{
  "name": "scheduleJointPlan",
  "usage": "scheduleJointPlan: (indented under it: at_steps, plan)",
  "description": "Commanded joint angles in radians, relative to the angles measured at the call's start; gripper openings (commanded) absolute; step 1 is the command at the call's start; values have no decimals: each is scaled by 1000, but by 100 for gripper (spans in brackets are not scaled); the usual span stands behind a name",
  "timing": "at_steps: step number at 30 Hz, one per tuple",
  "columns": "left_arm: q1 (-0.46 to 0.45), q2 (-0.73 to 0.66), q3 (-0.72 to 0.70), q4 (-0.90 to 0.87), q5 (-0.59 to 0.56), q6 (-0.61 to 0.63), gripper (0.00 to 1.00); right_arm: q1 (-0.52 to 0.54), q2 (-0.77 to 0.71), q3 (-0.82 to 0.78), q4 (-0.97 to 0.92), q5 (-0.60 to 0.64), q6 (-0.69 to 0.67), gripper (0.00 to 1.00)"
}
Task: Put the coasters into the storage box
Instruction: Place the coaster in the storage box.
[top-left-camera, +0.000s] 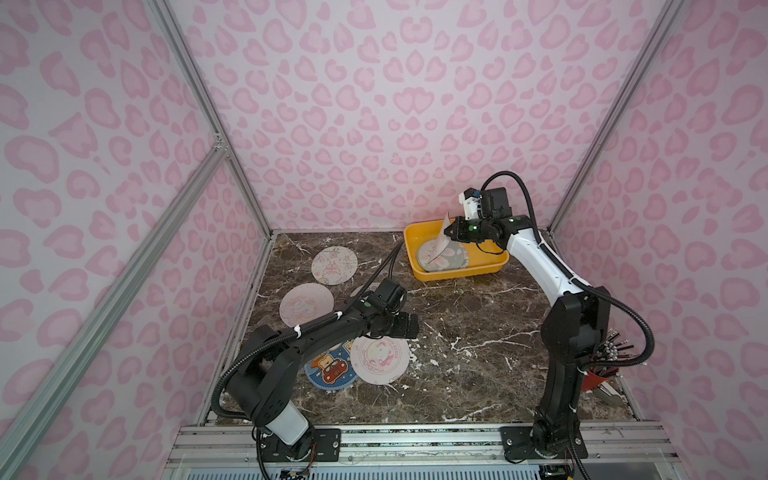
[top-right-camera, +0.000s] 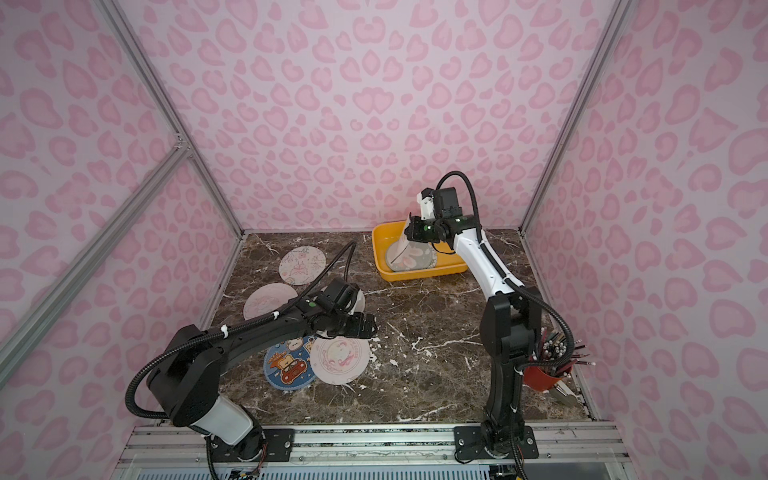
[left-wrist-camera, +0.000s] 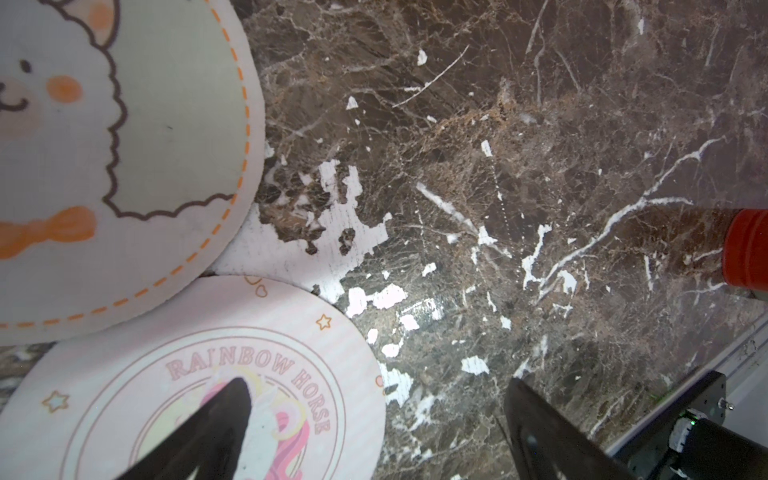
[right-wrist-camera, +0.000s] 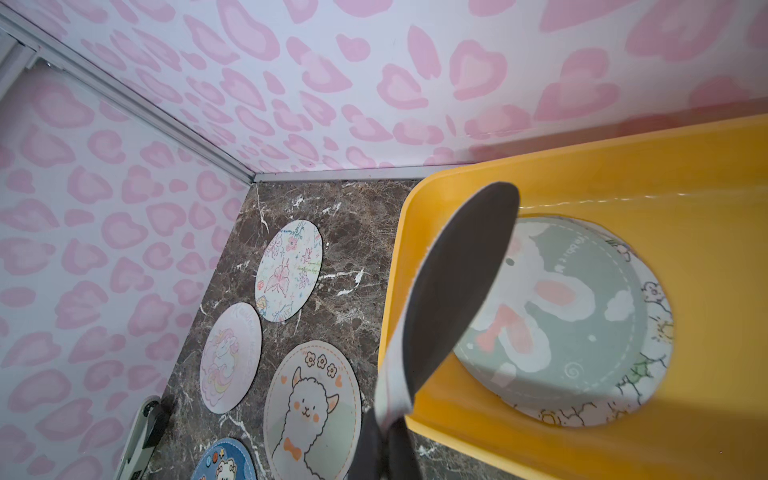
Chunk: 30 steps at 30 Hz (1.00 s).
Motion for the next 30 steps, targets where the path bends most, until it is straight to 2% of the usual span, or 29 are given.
scheduleJointPlan:
  at_steps: [1,10,17,25,26,28,30]
  plan:
    - [8,-11,-10,17,1,10,98,8,101,96,-21,-32,-25,0]
    - [30,-20,-27,8,5,24,99,-25,443,476,-247,-45,-141,0]
    - [37,-23,-33,6,9,25,99,-92,481,463,-338,-4,-215,0]
    - [37,-20,-27,1,3,19,99,-109,481,432,-357,104,-218,0]
    - [38,-24,-27,-2,0,19,100,-109,481,430,-359,119,-216,3]
    - [37,-31,-27,-10,-7,18,100,-110,478,429,-363,144,-210,21]
    - [37,-40,-28,-20,-17,17,100,-110,464,416,-354,170,-205,34]
